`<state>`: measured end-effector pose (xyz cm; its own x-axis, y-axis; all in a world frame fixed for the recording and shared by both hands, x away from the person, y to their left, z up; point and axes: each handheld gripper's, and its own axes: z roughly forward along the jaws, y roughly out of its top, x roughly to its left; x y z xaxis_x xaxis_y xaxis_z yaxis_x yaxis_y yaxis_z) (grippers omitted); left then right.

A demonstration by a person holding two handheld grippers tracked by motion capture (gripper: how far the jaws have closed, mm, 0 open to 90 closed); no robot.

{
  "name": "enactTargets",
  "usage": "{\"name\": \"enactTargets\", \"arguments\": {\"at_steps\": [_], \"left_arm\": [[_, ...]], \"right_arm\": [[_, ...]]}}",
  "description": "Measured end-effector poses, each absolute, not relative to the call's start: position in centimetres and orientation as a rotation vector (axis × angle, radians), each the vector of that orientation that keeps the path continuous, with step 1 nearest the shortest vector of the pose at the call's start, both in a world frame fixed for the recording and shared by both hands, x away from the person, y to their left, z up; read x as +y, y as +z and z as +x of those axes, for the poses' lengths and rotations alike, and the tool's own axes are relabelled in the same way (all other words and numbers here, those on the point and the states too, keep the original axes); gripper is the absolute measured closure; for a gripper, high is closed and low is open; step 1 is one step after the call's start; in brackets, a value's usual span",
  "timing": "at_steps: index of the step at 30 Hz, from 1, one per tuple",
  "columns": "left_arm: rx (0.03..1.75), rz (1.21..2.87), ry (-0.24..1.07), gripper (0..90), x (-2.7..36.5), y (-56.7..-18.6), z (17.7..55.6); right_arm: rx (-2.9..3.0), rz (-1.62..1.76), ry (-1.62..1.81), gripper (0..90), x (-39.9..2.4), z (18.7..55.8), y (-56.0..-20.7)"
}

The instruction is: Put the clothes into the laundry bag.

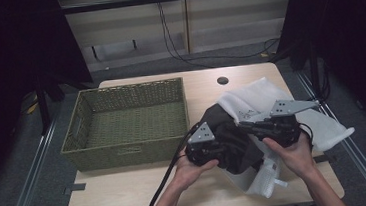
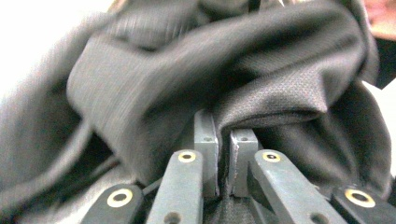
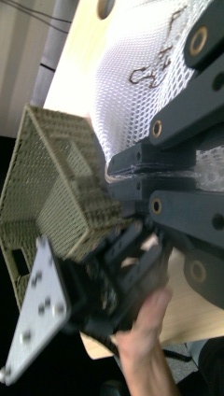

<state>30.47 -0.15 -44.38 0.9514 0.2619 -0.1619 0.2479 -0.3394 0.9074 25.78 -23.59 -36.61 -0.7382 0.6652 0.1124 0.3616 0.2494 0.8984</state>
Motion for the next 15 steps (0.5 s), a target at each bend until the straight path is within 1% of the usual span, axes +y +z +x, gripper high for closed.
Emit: {"name": "enactTargets", "arguments": {"at_steps": [3,4,9,10,12,15], "left_arm": [[0.387,1.881,0.005,85.2,-0.9,-43.4,31.2],[0.393,1.869,0.002,85.2,-1.1,-43.0,31.5],[0.434,1.811,0.038,85.3,-2.0,-40.6,31.9],[0.44,1.815,0.077,85.3,-2.7,-40.7,31.8],[0.449,1.822,0.074,85.3,-3.0,-41.1,31.9],[0.486,1.875,0.012,85.2,-4.1,-44.1,32.8]], "right_arm": [[2.23,0.917,1.496,87.5,-22.9,25.6,-35.6],[2.22,0.894,1.523,87.6,-22.6,25.5,-34.7],[2.197,0.847,1.611,87.6,-22.0,25.0,-33.3],[2.181,0.831,1.639,87.6,-22.0,24.7,-32.8],[2.178,0.827,1.65,87.5,-22.0,24.6,-32.8],[2.204,0.89,1.633,87.6,-22.6,24.7,-34.3]]}}
